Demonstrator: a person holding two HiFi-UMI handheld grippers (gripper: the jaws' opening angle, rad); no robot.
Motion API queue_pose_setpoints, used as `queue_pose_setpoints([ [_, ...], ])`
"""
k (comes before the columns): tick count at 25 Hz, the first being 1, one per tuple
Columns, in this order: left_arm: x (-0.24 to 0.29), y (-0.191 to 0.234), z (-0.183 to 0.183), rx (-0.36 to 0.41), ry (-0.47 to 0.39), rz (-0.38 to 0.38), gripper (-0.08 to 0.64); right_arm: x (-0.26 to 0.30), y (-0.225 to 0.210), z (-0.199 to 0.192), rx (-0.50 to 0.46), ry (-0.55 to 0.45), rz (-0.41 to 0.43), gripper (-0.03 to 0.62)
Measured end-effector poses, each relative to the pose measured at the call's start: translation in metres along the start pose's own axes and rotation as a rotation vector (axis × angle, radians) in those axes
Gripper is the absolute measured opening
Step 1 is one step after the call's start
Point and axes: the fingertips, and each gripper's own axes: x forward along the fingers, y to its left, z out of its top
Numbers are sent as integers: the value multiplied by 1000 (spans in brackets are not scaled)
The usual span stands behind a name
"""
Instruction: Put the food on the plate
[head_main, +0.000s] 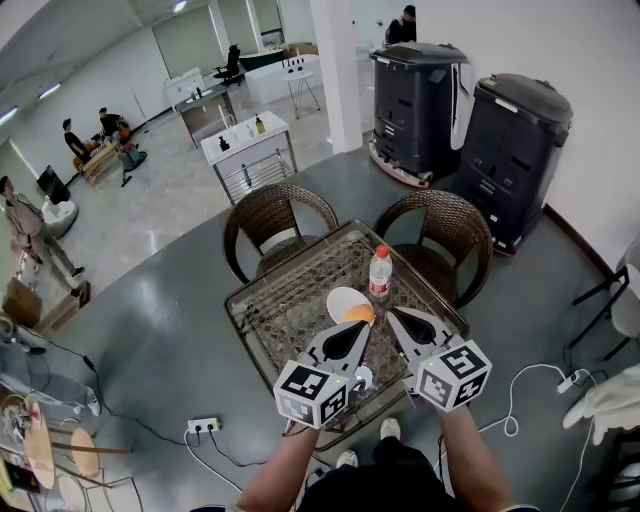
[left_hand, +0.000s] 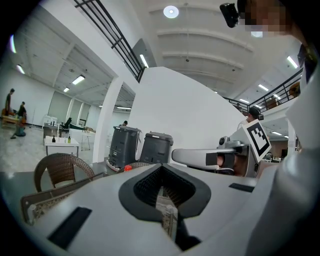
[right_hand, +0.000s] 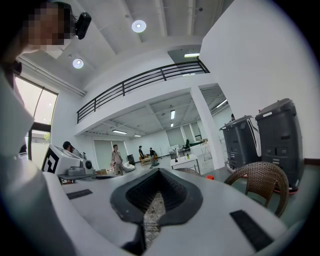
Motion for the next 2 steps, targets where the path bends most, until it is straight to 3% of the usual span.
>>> queue_pose_setpoints([
  [2,-1,2,-1,-1,-1,0,9,1,1,0,-1,-2,0,5],
])
